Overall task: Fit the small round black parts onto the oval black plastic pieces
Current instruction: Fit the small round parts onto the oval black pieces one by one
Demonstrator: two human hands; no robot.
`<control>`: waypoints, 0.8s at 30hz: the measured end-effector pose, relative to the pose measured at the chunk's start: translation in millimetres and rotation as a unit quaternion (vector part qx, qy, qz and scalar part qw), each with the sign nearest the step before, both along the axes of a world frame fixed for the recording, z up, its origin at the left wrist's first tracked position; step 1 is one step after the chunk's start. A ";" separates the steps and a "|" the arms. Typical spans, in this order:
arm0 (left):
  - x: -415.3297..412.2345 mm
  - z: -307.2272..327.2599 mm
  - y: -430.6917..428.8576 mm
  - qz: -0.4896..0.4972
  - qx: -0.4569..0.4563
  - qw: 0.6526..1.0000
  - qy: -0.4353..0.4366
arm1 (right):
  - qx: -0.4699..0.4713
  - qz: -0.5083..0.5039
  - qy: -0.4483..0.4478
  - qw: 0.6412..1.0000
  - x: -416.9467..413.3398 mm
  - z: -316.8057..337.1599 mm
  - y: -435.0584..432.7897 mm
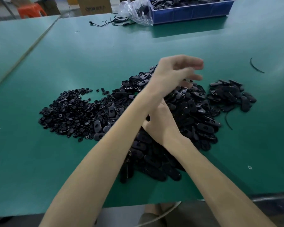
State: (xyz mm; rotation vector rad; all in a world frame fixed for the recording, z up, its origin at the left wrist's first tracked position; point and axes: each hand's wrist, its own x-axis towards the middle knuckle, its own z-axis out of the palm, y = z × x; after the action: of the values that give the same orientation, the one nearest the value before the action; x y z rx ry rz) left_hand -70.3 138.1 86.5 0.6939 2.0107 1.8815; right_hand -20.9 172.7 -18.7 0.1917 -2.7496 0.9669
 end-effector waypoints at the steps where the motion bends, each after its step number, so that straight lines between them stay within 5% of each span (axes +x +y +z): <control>1: -4.2 0.1 -14.4 0.024 0.016 1.000 0.000 | 0.026 0.002 0.012 1.000 -0.1 2.5 -2.3; 3: -13.7 -6.1 -41.6 0.083 0.020 0.996 0.009 | 0.074 0.017 0.011 0.997 0.3 5.5 -5.0; 6: -29.3 -27.3 -76.9 0.184 -0.101 0.973 0.091 | 0.067 0.016 -0.003 0.998 1.2 5.6 -3.6; 11: -41.2 -59.8 -129.6 0.291 -0.288 0.891 0.195 | 0.025 0.002 0.010 1.000 2.8 6.0 -4.5; 17: -53.3 -80.2 -172.7 0.331 -0.471 0.798 0.181 | -0.042 -0.005 0.015 0.999 3.9 6.7 -1.5; 24: -50.3 -80.2 -162.7 0.322 -0.477 0.792 0.203 | -0.082 -0.015 0.064 0.994 4.8 6.2 -2.4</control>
State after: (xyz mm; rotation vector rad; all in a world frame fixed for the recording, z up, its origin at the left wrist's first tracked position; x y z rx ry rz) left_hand -120.6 -24.6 6.3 0.0922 3.3195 0.6283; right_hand -16.0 170.3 -12.5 0.1768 -2.5362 1.1259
